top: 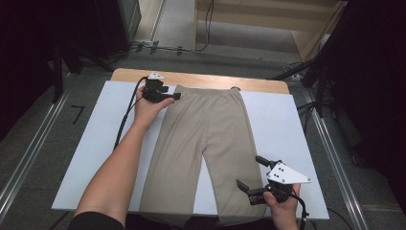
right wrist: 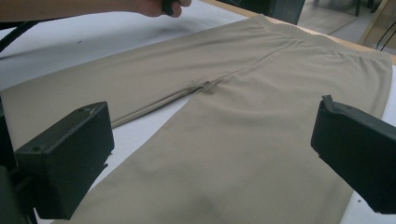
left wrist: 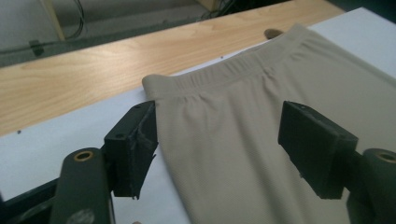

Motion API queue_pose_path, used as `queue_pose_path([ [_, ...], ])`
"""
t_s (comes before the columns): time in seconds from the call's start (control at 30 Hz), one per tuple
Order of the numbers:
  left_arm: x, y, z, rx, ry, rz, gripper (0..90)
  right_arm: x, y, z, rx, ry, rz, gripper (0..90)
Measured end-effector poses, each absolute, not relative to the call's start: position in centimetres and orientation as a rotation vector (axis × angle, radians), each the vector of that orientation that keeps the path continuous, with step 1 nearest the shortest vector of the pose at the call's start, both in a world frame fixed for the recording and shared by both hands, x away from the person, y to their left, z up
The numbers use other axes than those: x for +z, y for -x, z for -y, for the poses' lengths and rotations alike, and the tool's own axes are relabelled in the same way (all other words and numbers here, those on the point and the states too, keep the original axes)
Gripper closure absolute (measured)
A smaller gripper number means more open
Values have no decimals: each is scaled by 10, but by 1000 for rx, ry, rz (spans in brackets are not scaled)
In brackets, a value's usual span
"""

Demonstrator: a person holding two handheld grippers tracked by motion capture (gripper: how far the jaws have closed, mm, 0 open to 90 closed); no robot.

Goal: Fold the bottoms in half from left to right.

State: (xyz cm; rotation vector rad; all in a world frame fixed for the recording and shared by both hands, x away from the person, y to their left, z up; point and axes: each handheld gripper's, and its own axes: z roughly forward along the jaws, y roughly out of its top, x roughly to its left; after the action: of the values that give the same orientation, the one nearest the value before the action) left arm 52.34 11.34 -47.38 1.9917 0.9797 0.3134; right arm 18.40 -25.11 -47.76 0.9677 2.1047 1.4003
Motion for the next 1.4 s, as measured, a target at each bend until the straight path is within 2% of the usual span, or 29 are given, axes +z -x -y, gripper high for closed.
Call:
queue_pose_path([
  [0.1, -476, -537, -109, 299, -2034, -1042, 368, -478, -184, 251, 1391, -967, -2112, 0],
  [0.27, -475, -545, -107, 299, -2065, -1070, 434, -480, -185, 251, 1387, -962, -2123, 0],
  [0.37, -478, -552, -103, 254, -2084, -1117, 445, -480, -186, 251, 1389, -962, -2123, 0],
  [0.53, -482, -562, -95, 296, -2105, -1196, 439, -480, -186, 249, 1384, -960, -2132, 0],
  [0.7, -488, -569, -82, 340, -2137, -1218, 494, -480, -185, 248, 1374, -955, -2137, 0],
  [0.8, -496, -570, -77, 346, -2146, -1232, 498, -481, -186, 248, 1374, -960, -2137, 0],
  [1.03, -498, -572, -81, 362, -2092, -1263, 517, -483, -185, 238, 1380, -936, -2194, 0],
  [1.17, -498, -572, -78, 414, -2113, -1258, 596, -482, -182, 229, 1357, -903, -2222, 0],
  [1.23, -498, -570, -76, 436, -2122, -1251, 679, -483, -183, 226, 1360, -894, -2232, 0],
  [1.27, -498, -568, -74, 450, -2129, -1241, 756, -484, -184, 222, 1372, -898, -2247, 0],
  [1.3, -499, -567, -73, 450, -2124, -1239, 756, -484, -184, 222, 1372, -898, -2247, 0],
  [1.4, -498, -567, -72, 424, -2117, -1238, 864, -484, -183, 212, 1412, -902, -2264, 0],
])
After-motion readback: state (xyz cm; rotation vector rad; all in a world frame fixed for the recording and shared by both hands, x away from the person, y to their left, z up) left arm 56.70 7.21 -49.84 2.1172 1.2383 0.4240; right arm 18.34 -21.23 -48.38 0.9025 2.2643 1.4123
